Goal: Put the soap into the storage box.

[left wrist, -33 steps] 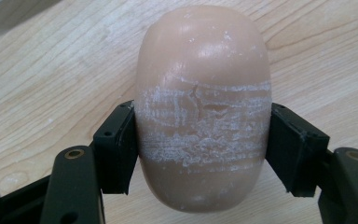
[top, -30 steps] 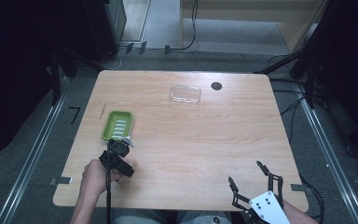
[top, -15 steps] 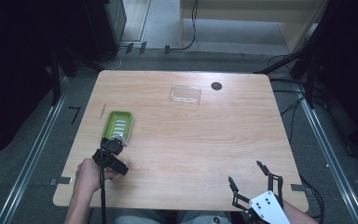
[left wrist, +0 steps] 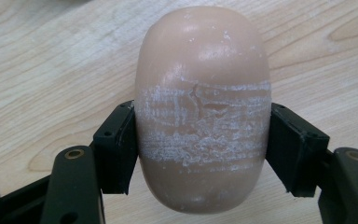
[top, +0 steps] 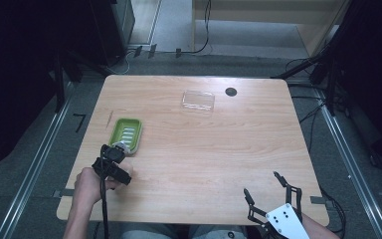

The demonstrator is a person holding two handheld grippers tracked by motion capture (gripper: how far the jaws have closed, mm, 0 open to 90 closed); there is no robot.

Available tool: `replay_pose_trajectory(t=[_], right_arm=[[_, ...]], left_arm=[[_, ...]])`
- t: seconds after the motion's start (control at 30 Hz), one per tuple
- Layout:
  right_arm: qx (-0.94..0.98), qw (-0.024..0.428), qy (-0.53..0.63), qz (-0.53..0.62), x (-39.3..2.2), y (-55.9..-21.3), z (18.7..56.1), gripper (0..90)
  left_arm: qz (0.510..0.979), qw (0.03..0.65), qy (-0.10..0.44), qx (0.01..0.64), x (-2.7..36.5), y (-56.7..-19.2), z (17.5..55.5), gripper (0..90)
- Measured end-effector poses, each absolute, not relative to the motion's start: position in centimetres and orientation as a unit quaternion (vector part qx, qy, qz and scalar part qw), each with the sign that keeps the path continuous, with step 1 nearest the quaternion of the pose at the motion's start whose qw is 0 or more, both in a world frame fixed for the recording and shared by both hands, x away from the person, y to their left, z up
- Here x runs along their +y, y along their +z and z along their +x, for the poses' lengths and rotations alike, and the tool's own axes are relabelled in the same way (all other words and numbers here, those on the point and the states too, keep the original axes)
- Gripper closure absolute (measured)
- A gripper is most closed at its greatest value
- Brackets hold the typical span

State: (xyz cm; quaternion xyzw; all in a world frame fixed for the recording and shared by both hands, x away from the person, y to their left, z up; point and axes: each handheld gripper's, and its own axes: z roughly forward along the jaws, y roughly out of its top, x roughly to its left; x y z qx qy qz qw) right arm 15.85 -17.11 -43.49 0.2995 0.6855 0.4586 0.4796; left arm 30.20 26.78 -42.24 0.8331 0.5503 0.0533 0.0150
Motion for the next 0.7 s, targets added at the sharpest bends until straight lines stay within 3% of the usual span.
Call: replay_pose_trajectory(t=[0.7], right_arm=[[0.686, 0.479, 0.458, 0.299, -17.1, -43.5, 15.8, 13.1]], left_arm=[[0.824, 0.023, 0.067, 0.562, 27.8, -41.0, 31.1, 33.5]])
